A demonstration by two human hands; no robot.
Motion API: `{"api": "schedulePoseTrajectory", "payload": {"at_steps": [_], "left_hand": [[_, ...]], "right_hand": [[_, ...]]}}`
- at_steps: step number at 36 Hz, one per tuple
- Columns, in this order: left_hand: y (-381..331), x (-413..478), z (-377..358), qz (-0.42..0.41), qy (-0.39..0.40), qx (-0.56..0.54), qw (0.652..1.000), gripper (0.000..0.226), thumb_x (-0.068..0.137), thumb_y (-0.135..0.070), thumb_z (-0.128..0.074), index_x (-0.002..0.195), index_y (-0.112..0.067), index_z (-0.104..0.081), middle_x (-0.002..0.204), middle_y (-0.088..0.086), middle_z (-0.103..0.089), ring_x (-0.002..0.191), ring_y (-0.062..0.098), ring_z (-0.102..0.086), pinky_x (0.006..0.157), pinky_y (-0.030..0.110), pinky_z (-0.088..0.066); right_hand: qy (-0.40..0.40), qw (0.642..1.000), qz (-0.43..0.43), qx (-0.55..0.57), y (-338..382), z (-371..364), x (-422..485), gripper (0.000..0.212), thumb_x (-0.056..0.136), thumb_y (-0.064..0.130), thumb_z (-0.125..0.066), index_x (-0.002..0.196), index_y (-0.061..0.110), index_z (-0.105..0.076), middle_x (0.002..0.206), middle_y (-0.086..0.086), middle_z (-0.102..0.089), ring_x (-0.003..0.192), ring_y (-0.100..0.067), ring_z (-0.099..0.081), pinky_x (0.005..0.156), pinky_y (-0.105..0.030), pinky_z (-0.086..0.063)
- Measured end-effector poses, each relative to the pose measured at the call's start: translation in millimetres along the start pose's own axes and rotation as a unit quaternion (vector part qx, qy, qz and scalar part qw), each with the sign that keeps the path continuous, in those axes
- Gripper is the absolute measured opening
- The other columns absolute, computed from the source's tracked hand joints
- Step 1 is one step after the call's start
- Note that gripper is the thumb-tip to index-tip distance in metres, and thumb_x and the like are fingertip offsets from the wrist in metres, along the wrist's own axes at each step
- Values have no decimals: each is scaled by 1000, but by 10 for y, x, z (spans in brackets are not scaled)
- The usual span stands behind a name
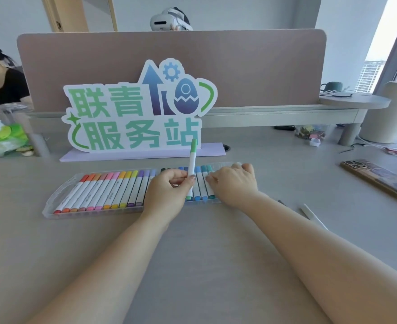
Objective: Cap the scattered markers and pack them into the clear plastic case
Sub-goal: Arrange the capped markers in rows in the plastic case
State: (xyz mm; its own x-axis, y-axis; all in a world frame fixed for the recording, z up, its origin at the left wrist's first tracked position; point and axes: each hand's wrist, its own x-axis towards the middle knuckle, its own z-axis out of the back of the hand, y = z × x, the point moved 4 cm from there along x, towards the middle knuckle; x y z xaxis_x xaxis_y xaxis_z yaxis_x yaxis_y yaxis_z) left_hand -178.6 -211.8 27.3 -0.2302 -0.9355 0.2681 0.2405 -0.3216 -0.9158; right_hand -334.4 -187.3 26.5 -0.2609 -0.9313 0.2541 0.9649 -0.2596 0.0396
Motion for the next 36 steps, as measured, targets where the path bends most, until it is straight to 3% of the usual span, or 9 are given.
{"api": "schedulePoseTrajectory", "payload": {"at_steps": [6, 10, 14, 17, 22, 26, 28, 32, 36], "left_hand": [[-54, -9, 11, 11, 24, 32, 999, 5, 86, -29, -68, 88, -27, -64, 84, -14, -65, 79, 1, -59, 68, 20, -46], [-94, 51, -92, 29, 40, 80, 996, 10, 84, -30, -70, 89, -23, -65, 84, -13, -64, 84, 8, -62, 80, 28, -50], [-217, 125, -330, 40, 61, 136, 988, 17, 84, -31, -68, 95, -19, -65, 88, -5, -64, 91, 21, -64, 84, 36, -53], [-294, 170, -517, 28, 73, 228, 971, 21, 87, -33, -63, 102, -18, -63, 95, -3, -61, 90, 24, -62, 79, 32, -52], [-321, 184, -732, -7, 69, 359, 931, 22, 91, -29, -53, 107, -13, -57, 108, 2, -62, 91, 27, -56, 64, 29, -38], [-314, 153, -793, -27, 75, 380, 922, 30, 93, -25, -47, 121, -21, -57, 114, 3, -63, 100, 27, -57, 69, 29, -39], [-305, 143, -798, -27, 73, 386, 919, 28, 94, -25, -43, 116, -21, -60, 111, 4, -64, 95, 27, -57, 66, 29, -39], [-280, 145, -824, -41, 77, 415, 906, 22, 95, -26, -38, 81, -15, -49, 96, 9, -63, 78, 26, -49, 58, 28, -34], [-275, 100, -840, -74, 77, 443, 890, 27, 98, -30, -36, 82, -15, -51, 98, 11, -59, 77, 26, -46, 59, 29, -33]], "right_hand": [[73, 997, 25, 28, -67, 128, -65, 41, 101, 45, -18, 94, 35, -57, 97, 2, -54, 114, -26, -43, 98, -39, -24], [20, 995, 21, 94, -302, 282, -156, 39, 97, 52, -32, 131, 42, -47, 119, 8, -58, 123, -23, -41, 100, -37, -24], [-14, 989, -6, 150, -655, 418, -291, 33, 93, 49, -44, 120, 37, -58, 111, 13, -60, 115, -18, -48, 95, -33, -28], [-37, 991, -10, 130, -875, 447, -427, 31, 92, 49, -46, 115, 34, -60, 106, 14, -60, 112, -17, -50, 93, -33, -31], [-71, 992, 15, 102, -1025, 415, -597, 28, 91, 49, -48, 113, 35, -60, 98, 20, -53, 108, -14, -46, 88, -28, -24], [-67, 990, 14, 127, -1051, 396, -570, 28, 92, 47, -50, 113, 33, -61, 98, 19, -54, 109, -15, -47, 90, -30, -26], [-73, 988, 16, 137, -1057, 382, -555, 27, 92, 45, -50, 112, 31, -61, 97, 19, -54, 109, -16, -47, 91, -31, -26], [-80, 987, 26, 135, -1053, 335, -557, 26, 91, 46, -51, 110, 31, -62, 95, 20, -53, 107, -15, -48, 90, -29, -24], [-76, 989, 38, 120, -1030, 289, -572, 27, 92, 47, -49, 111, 32, -61, 95, 21, -53, 107, -14, -48, 95, -31, -26]]}}
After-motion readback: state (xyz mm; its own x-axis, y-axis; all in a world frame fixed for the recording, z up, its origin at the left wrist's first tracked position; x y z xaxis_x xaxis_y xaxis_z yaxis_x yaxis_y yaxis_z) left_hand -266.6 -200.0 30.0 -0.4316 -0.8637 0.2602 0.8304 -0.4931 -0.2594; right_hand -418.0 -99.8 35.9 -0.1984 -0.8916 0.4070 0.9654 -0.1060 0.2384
